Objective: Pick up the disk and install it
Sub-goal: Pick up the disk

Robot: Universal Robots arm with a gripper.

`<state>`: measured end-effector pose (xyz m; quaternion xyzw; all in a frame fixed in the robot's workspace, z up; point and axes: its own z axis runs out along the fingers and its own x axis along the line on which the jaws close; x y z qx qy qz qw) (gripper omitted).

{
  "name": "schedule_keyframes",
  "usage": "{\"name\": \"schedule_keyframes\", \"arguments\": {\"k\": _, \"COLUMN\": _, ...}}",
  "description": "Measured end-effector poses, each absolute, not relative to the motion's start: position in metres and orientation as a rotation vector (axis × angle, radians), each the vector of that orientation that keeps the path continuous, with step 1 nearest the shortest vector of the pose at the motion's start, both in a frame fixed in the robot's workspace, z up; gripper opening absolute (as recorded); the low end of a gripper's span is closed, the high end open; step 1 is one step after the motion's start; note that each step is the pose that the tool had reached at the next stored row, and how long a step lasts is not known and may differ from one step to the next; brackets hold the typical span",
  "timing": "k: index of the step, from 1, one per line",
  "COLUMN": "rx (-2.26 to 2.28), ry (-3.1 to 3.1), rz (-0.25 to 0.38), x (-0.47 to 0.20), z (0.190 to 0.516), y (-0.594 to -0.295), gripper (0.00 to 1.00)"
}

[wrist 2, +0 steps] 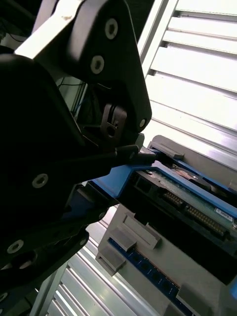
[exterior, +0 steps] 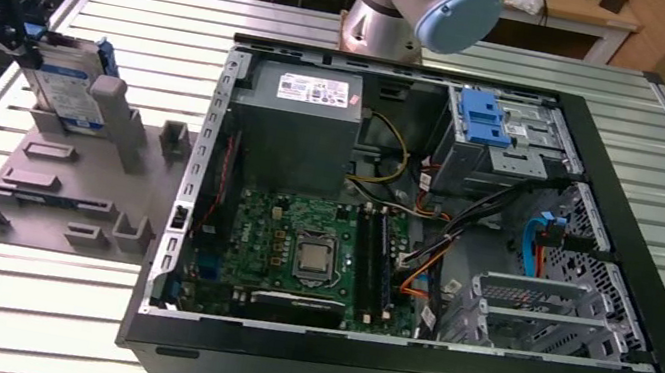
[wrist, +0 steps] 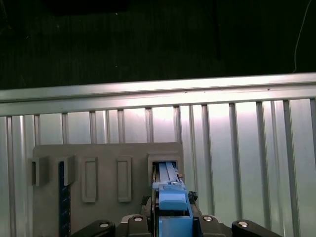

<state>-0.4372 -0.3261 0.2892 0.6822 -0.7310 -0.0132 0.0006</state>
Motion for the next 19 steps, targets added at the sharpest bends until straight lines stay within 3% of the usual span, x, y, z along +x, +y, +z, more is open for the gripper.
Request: {"name": "schedule_keyframes", "arguments": {"k": 19, "rx": 2.207, "ry": -2.227, "rz": -0.035, "x": -0.4374, "z": 0.2897, "y": -0.3295, "gripper": 0.37}}
